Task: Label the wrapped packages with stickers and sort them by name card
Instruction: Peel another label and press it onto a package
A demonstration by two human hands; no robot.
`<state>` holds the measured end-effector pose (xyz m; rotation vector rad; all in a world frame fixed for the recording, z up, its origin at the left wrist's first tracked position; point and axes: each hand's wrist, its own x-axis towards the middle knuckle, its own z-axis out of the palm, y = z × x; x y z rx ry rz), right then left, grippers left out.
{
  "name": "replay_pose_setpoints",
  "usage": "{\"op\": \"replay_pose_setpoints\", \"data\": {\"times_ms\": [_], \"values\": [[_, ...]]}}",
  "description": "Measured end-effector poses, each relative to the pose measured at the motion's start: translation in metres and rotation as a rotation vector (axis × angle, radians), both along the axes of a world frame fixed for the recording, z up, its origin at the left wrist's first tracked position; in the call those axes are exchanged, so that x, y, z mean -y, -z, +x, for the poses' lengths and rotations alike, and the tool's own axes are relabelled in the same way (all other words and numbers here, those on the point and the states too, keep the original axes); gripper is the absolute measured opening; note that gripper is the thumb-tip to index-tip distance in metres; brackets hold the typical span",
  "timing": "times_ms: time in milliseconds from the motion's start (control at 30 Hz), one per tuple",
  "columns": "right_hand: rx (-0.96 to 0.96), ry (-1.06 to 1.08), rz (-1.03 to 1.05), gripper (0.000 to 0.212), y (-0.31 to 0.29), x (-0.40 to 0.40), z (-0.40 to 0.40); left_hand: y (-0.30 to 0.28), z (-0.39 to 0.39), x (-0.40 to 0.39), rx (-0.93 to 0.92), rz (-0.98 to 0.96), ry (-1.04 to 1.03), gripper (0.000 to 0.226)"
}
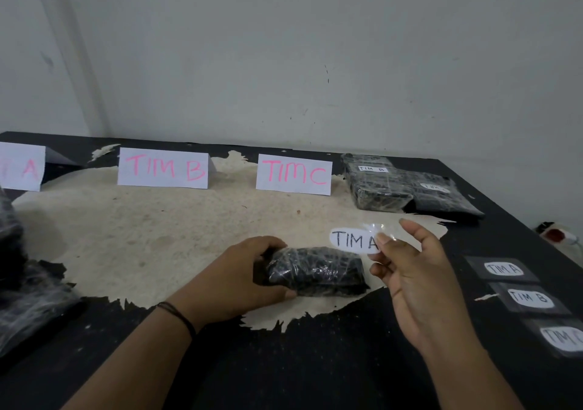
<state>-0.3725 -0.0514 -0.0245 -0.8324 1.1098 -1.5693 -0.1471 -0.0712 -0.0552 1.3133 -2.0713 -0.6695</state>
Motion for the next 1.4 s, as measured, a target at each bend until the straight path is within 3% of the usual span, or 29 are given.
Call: {"op": "replay_pose_setpoints", "data": {"times_ms": [167, 300, 367, 500, 800, 1067, 1400], "values": [[-0.157, -0.043, 0.025, 0.040, 0.003, -0.001, 0.015, 0.003, 0.002, 0.000, -0.036, 0.079, -0.019, 0.063], [-0.269, -0.045, 0.050, 0.042, 0.002, 0.002, 0.023, -0.002, 0.000, 0.002, -0.455, 0.230, -0.121, 0.031], [-0.317, -0.031, 0.062, 0.044, 0.001, 0.003, 0.025, -0.003, -0.003, 0.003, -0.514, 0.163, -0.234, 0.020], [-0.364, -0.018, 0.083, 0.046, 0.000, 0.007, 0.028, 0.001, -0.009, 0.004, -0.582, 0.174, -0.305, 0.025], [-0.455, 0.013, 0.086, 0.048, -0.002, 0.006, 0.033, 0.005, -0.015, 0.005, -0.412, 0.132, -0.329, 0.024], [-0.363, 0.020, 0.085, 0.049, -0.006, 0.002, 0.036, 0.006, -0.016, 0.007, -0.387, 0.161, -0.337, 0.023], [-0.462, 0.025, 0.123, 0.050, -0.001, 0.003, 0.039, 0.004, -0.018, 0.002, -0.466, 0.148, -0.268, 0.039]]}}
